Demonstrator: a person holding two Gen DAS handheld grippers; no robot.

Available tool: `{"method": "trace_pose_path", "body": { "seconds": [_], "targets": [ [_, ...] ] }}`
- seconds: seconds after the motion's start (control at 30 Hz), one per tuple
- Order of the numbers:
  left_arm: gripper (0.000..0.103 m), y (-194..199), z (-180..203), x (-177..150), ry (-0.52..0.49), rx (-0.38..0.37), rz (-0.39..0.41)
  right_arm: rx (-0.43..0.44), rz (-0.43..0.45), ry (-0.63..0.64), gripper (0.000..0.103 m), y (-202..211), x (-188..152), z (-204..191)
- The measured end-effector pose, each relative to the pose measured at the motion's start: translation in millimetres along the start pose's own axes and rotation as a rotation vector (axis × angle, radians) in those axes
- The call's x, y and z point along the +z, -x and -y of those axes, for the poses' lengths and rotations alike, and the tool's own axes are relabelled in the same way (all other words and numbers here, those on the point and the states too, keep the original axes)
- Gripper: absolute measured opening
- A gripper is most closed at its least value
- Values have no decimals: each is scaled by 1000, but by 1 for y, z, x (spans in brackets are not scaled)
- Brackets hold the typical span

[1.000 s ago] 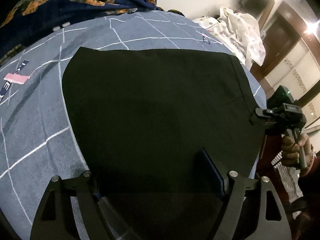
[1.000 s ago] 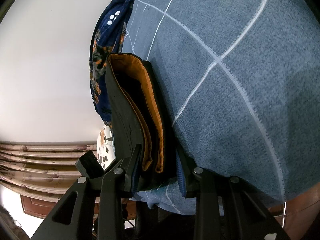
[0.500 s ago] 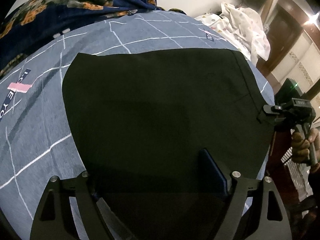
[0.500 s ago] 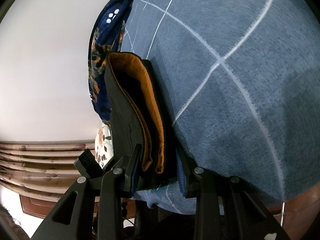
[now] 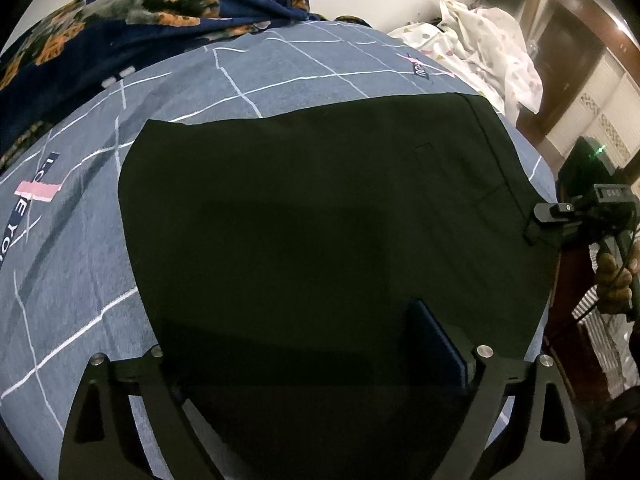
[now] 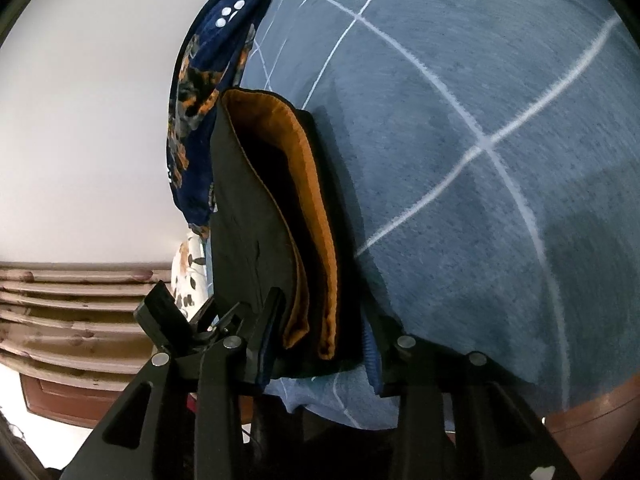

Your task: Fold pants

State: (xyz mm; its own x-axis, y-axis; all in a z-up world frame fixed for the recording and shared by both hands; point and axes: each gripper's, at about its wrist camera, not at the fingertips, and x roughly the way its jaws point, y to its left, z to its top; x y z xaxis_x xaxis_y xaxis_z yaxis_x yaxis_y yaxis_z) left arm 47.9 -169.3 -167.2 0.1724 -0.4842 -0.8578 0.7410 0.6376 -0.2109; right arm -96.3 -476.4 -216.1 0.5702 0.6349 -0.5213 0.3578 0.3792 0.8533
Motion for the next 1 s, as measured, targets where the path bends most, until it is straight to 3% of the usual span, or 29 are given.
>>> {"method": "trace_pose_path", "body": {
  "seconds": [0.4, 0.53, 0.83, 1.0],
  "targets": [
    [90, -2, 3, 2, -37, 23, 2, -18, -25, 29, 37, -10, 11, -8],
    [77, 1, 2, 1, -39, 42, 21, -37, -17, 56, 31, -11, 9, -9],
    [39, 19, 0, 0, -50, 92, 76, -18, 15, 61, 30, -10, 4, -11],
    [29, 29, 2, -1, -53, 99, 93, -4, 27, 54, 30, -7, 0, -15]
  ]
}}
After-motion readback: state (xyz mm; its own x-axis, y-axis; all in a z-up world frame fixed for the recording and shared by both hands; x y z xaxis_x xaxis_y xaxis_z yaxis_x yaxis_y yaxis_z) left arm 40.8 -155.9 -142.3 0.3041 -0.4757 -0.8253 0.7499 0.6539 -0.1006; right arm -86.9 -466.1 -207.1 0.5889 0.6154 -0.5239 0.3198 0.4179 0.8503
